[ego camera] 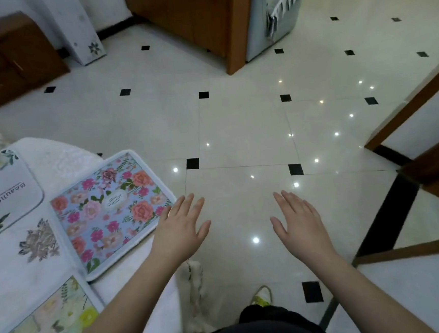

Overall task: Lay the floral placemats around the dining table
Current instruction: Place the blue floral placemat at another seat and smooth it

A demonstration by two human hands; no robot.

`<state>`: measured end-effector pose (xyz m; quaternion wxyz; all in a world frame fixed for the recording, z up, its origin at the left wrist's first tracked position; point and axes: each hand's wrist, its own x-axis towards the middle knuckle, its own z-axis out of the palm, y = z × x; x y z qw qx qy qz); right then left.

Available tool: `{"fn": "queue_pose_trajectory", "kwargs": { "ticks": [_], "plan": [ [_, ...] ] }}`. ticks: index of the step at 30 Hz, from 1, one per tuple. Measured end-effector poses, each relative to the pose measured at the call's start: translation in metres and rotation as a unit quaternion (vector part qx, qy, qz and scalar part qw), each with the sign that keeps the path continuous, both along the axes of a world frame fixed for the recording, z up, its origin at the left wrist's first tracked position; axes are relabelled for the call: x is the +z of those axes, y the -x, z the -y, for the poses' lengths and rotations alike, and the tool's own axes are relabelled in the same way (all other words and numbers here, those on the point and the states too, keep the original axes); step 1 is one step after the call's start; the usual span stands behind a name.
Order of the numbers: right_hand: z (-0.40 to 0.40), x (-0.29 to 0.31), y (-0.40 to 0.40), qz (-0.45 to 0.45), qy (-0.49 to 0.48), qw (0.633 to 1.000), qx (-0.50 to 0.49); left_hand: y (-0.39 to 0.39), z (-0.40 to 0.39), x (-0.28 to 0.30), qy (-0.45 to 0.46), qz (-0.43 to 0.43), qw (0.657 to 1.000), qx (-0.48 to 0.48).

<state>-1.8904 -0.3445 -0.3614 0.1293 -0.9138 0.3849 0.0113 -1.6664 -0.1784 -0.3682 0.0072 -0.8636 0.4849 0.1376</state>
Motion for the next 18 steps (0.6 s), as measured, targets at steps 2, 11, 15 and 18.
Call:
{"fn": "queue_pose_trajectory", "kwargs": {
  "ticks": [2, 11, 15, 18],
  "plan": [
    [0.023, 0.001, -0.004, 0.018, -0.002, 1.0, 0.011, 0.003, 0.019, 0.002, 0.01, -0.005, 1.0, 0.016],
    [0.099, 0.0, -0.037, 0.074, 0.0, 0.995, 0.063, -0.019, 0.041, 0.005, -0.029, 0.007, 0.997, 0.071],
    [0.106, -0.003, -0.079, 0.06, -0.01, 0.991, 0.116, -0.04, 0.037, -0.001, -0.02, -0.012, 0.992, 0.126],
    [0.109, -0.004, -0.122, 0.051, -0.011, 0.987, 0.154, -0.06, 0.036, -0.01, -0.02, -0.02, 0.986, 0.164]
  ]
}}
